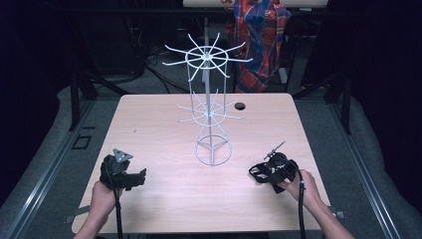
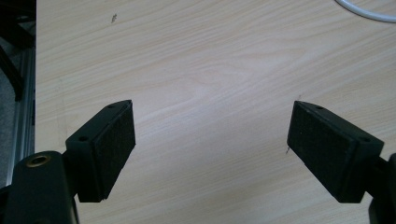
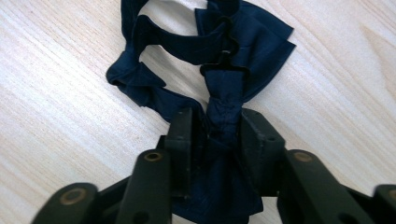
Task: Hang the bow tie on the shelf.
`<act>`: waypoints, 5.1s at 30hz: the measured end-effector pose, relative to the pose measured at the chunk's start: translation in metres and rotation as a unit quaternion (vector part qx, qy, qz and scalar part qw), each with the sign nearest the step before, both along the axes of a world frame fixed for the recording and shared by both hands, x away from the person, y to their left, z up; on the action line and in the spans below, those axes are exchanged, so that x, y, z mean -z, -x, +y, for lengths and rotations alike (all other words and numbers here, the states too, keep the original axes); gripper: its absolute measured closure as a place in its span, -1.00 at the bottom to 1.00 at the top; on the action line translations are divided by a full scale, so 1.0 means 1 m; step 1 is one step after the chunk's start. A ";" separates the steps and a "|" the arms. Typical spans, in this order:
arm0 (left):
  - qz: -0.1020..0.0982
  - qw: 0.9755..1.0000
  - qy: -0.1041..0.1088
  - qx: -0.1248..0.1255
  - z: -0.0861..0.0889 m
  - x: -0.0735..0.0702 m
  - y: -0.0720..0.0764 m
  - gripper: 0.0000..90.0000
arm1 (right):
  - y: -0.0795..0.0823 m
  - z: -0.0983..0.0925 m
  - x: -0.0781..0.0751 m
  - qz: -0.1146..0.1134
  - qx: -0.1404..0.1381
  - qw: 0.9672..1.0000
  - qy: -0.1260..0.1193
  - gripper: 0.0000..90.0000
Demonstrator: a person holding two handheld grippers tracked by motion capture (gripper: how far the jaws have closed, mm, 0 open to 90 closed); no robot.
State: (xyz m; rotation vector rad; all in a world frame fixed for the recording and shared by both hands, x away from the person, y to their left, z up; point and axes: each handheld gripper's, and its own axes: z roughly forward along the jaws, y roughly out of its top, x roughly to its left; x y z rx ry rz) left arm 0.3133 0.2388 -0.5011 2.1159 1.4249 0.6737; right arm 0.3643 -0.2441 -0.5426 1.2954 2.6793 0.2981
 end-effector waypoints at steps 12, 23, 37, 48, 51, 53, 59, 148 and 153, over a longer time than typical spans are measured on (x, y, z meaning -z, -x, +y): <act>0.000 1.000 -0.001 -0.001 0.001 0.000 0.000 -0.65 | 0.002 0.001 -0.005 -0.012 -0.011 1.000 -0.015 0.61; -0.001 1.000 -0.001 -0.001 0.002 -0.001 0.001 -0.65 | 0.005 -0.005 -0.016 -0.037 -0.005 0.998 -0.041 0.61; -0.003 1.000 0.000 -0.003 0.002 -0.001 0.001 -0.66 | 0.007 -0.010 -0.026 -0.052 -0.001 0.996 -0.065 0.61; -0.001 1.000 -0.001 -0.001 0.002 -0.001 0.001 -0.65 | 0.009 -0.012 -0.034 -0.072 0.002 0.994 -0.087 0.61; -0.002 1.000 -0.001 -0.001 0.001 -0.001 0.001 -0.65 | 0.010 -0.013 -0.037 -0.074 0.002 0.993 -0.090 0.61; -0.001 1.000 -0.001 -0.001 0.001 -0.001 0.001 -0.65 | 0.011 -0.012 -0.038 -0.076 0.000 0.993 -0.095 0.61; -0.001 1.000 -0.001 -0.001 0.002 -0.001 0.001 -0.65 | 0.012 -0.010 -0.041 -0.084 -0.003 0.992 -0.093 0.61; 0.004 1.000 -0.002 -0.004 0.004 0.001 0.001 -0.65 | -0.008 -0.003 -0.114 -0.155 0.012 0.964 -0.214 0.61; 0.005 1.000 -0.002 -0.005 0.004 0.001 0.001 -0.65 | -0.008 -0.005 -0.119 -0.162 0.015 0.962 -0.221 0.61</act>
